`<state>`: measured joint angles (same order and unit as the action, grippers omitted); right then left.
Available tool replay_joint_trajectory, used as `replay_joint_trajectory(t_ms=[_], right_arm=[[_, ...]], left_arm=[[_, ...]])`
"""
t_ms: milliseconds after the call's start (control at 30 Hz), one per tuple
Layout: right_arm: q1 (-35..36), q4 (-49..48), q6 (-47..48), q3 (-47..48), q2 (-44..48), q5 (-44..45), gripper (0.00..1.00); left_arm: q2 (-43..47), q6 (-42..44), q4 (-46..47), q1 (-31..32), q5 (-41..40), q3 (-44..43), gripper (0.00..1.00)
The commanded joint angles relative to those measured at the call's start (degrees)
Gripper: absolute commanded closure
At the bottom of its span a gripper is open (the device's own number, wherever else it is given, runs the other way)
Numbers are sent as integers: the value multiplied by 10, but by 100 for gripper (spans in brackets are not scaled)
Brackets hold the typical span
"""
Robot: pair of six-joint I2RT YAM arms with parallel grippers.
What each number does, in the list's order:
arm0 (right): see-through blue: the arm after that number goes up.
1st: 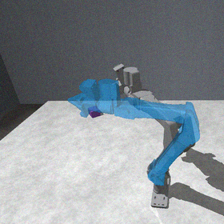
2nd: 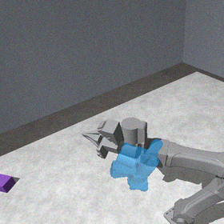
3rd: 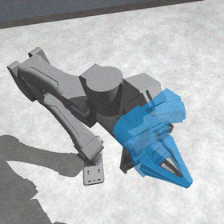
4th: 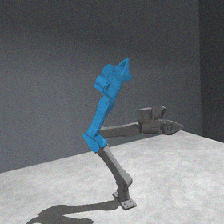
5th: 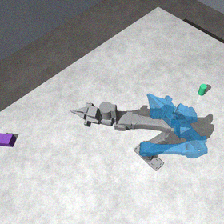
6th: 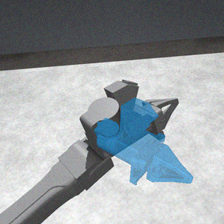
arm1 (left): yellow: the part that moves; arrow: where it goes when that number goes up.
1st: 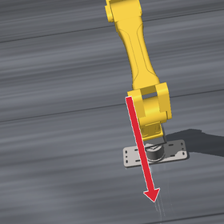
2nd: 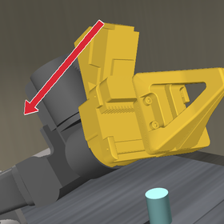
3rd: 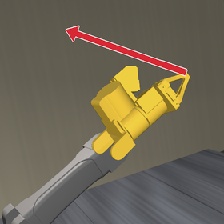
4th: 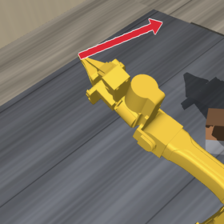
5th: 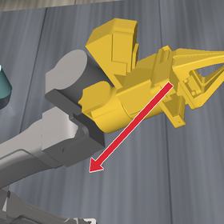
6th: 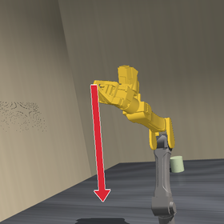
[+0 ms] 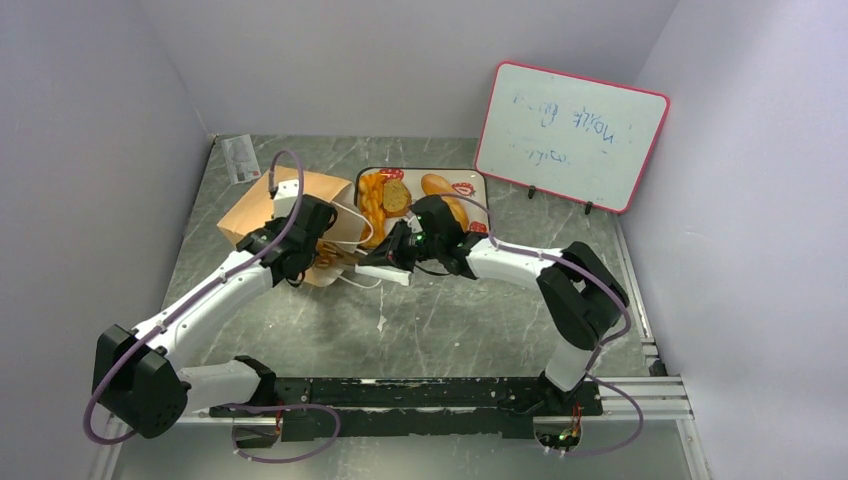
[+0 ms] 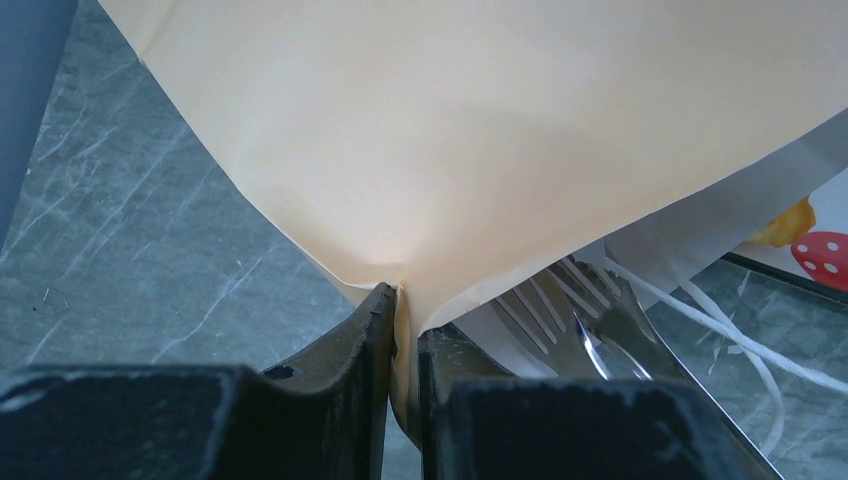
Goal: Take the fake bread out of the paper bag
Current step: Take out the fake bread from the paper bag, then place the fake bread in the container.
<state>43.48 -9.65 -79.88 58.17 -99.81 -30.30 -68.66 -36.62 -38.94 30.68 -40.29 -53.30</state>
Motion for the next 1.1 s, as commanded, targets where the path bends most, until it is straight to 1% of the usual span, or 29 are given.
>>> replay_joint_trajectory(t_ms=[0, 167, 533, 733, 800, 1067], right_arm=[[-12, 38, 44, 9, 51, -20, 100], [-53, 47, 51, -46, 115, -41, 100], [-120, 119, 78, -108, 248, -55, 100], [-149, 196, 121, -94, 297, -36, 100], [-171, 215, 129, -91, 310, -30, 100], [-201, 289, 169, -59, 324, 0, 100]], left_arm=[[3, -13, -7, -11, -11, -28, 93], [2, -6, -2, -31, -9, -33, 93], [-5, -1, 2, -55, -14, -50, 93], [-2, 11, 14, -74, -7, -48, 93], [0, 16, 19, -80, -4, -46, 93], [14, 40, 45, -103, 7, -33, 93]])
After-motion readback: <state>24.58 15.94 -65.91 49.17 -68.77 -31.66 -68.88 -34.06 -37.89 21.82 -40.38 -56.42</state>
